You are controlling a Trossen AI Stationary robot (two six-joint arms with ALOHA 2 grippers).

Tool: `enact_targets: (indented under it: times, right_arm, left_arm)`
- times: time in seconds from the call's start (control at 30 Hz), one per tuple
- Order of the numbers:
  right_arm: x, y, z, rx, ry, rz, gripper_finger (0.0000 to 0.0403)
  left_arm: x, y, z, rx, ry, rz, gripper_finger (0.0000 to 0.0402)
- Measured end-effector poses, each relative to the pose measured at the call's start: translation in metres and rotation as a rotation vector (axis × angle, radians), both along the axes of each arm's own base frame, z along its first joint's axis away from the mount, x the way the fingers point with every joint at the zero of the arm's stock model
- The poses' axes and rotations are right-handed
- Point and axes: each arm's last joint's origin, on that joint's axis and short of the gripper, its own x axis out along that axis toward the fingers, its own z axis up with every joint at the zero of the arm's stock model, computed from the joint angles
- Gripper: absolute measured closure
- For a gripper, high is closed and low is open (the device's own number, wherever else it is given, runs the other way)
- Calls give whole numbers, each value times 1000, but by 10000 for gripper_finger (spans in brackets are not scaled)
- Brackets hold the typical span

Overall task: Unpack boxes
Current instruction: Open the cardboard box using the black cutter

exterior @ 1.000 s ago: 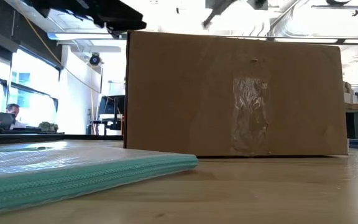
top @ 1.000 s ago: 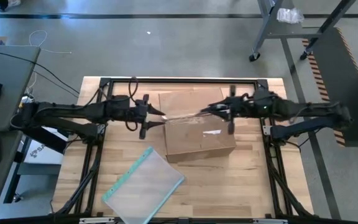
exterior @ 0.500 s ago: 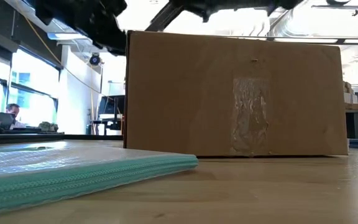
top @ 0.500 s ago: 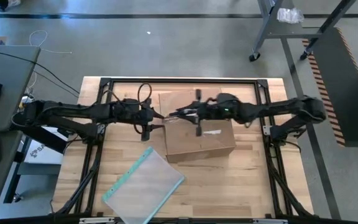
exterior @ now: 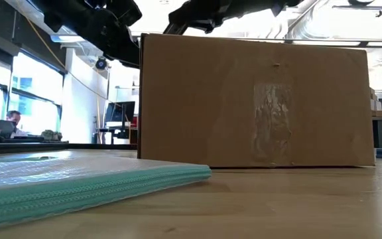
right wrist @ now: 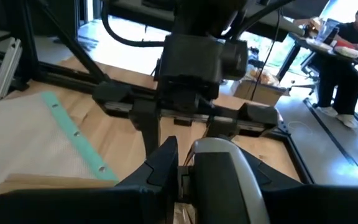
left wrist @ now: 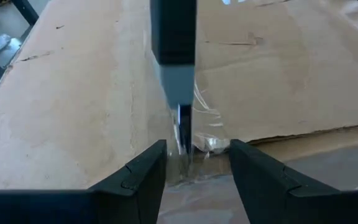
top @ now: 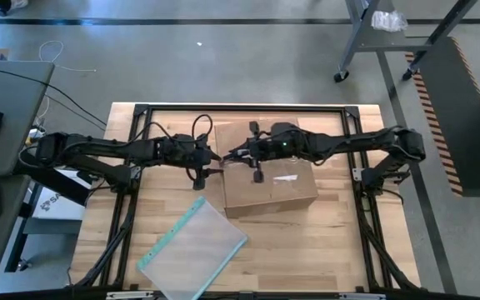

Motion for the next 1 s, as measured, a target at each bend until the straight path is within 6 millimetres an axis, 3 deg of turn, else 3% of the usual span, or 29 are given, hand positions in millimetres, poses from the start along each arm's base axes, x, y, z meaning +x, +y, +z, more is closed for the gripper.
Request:
enact_targets:
  times: [0.83,1.0]
  right_arm:
    - [-3,-3,-3,-25,88,7,331]
    - [-3,-3,8,-62,159,17,331]
  left_arm:
    - [-2,0,-3,-22,27,-7,243]
    - [-3,-1,-5,-37,55,0,243]
